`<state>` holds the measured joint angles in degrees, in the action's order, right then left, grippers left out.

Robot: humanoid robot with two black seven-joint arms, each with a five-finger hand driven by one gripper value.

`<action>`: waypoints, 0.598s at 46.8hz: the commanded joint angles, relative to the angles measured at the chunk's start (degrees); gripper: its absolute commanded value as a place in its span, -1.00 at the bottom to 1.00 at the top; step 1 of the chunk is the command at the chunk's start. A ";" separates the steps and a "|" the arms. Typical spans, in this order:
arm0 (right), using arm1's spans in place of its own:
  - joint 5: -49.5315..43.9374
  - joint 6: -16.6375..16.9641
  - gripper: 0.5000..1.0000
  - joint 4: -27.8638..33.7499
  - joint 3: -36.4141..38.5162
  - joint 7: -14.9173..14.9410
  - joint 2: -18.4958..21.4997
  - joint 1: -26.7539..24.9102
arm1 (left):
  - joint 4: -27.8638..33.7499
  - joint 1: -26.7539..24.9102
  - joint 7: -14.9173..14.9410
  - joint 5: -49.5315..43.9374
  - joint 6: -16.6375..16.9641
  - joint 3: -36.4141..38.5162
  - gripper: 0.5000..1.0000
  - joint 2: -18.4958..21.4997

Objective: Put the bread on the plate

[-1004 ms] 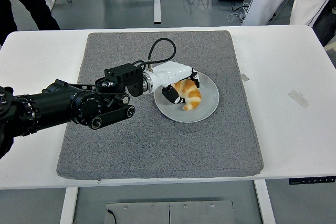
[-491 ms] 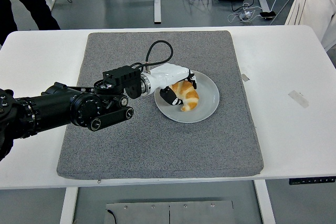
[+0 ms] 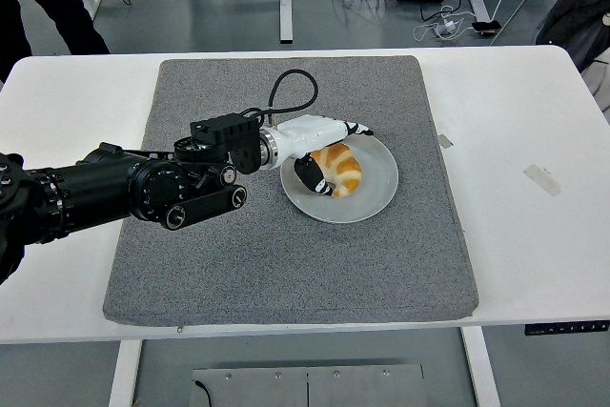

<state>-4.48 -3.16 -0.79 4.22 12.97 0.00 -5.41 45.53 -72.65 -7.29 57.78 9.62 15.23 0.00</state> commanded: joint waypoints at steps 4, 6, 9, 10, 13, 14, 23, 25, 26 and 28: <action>0.00 0.00 1.00 0.00 0.00 -0.05 0.00 0.05 | 3.94 -2.32 -0.27 -2.23 -1.36 -0.81 0.89 1.58; 0.00 0.00 1.00 0.00 0.00 0.04 0.00 -0.04 | 4.39 -3.11 -0.36 -4.16 -1.45 -0.99 0.89 2.37; 0.00 0.00 1.00 0.00 0.00 -0.05 0.00 -0.04 | 4.56 -4.43 -0.44 -7.15 -1.89 -1.17 0.90 3.42; 0.00 0.00 1.00 0.00 0.00 0.04 0.00 -0.04 | 4.56 -4.95 -0.44 -8.29 -1.98 -1.17 0.90 3.86; 0.00 0.00 1.00 0.00 0.00 -0.05 0.00 -0.04 | 4.74 -6.27 -0.53 -11.45 -2.15 -1.60 0.90 5.44; 0.00 0.00 1.00 0.00 0.00 -0.05 0.00 -0.04 | 4.74 -6.62 -0.62 -12.51 -2.24 -1.78 0.90 5.97; 0.00 0.00 1.00 0.00 0.00 -0.05 0.00 -0.04 | 4.65 -7.42 -0.80 -19.63 -4.61 -7.22 0.90 11.07; 0.00 0.00 1.00 0.00 0.00 0.04 0.00 -0.04 | 4.65 -7.07 -0.80 -21.30 -4.79 -9.16 0.90 11.95; 0.00 0.00 1.00 0.09 0.00 0.04 0.00 -0.04 | 4.65 -6.98 -0.80 -22.44 -4.88 -10.30 0.90 12.39; 0.00 0.00 1.00 0.00 0.00 -0.05 0.00 0.05 | 4.65 -6.45 -0.80 -25.16 -4.88 -12.23 0.90 13.36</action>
<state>-4.48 -3.17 -0.78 4.22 12.97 0.00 -5.45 50.22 -79.73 -8.10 35.85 4.82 5.61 12.11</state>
